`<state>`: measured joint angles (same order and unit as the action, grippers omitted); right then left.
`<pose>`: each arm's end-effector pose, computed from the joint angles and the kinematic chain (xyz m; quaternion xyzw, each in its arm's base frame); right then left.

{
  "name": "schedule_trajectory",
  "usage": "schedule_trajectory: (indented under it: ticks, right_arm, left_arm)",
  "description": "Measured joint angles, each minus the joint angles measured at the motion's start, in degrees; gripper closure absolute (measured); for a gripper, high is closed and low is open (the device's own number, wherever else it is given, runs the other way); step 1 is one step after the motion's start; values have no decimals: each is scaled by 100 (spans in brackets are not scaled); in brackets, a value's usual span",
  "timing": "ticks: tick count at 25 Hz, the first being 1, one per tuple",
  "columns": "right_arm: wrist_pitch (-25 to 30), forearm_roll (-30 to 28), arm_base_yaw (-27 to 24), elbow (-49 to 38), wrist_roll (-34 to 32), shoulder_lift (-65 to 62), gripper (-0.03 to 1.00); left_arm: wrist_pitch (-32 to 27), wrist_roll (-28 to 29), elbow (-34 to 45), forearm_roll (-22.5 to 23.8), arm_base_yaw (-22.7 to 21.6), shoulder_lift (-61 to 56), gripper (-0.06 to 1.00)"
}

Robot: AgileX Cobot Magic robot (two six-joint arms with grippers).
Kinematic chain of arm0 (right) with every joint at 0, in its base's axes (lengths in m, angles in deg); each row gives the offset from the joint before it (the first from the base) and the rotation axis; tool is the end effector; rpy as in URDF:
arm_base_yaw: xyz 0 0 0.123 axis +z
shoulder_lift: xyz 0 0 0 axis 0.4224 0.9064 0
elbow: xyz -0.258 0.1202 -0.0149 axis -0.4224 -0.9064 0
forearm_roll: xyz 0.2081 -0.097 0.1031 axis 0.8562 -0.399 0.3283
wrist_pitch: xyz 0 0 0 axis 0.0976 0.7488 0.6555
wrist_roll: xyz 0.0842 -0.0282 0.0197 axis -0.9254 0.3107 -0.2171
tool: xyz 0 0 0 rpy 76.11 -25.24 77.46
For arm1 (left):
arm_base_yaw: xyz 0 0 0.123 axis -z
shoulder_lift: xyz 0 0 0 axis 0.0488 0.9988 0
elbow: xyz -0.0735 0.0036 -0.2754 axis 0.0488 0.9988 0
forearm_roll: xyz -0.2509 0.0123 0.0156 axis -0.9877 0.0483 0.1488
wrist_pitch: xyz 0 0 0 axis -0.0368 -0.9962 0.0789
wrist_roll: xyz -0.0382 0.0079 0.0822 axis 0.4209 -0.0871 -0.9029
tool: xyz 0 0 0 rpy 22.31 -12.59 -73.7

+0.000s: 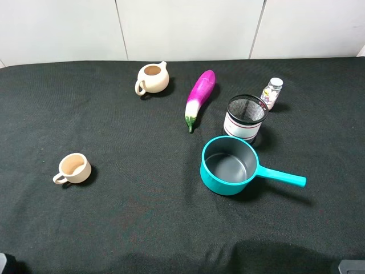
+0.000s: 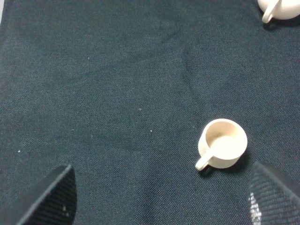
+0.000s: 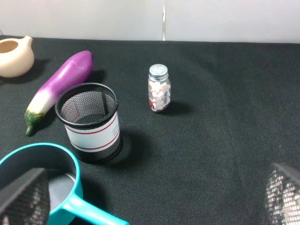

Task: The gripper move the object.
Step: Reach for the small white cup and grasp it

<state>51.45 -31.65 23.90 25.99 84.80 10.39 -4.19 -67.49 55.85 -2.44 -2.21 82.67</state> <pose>-0.0081 0.0170 0.2826 -0.0783 0.8384 0.0503 0.5371 -0.0034 0.0030 0.2733 -0.0157 0.8551 0.0042 0.5182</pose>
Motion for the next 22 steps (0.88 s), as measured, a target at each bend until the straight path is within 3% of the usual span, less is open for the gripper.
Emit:
schedule_trajectory:
  ticks: [22]
  right_arm:
    - [0, 0, 0, 0, 0, 0, 27]
  left_arm:
    - [0, -6, 0, 0, 0, 0, 21]
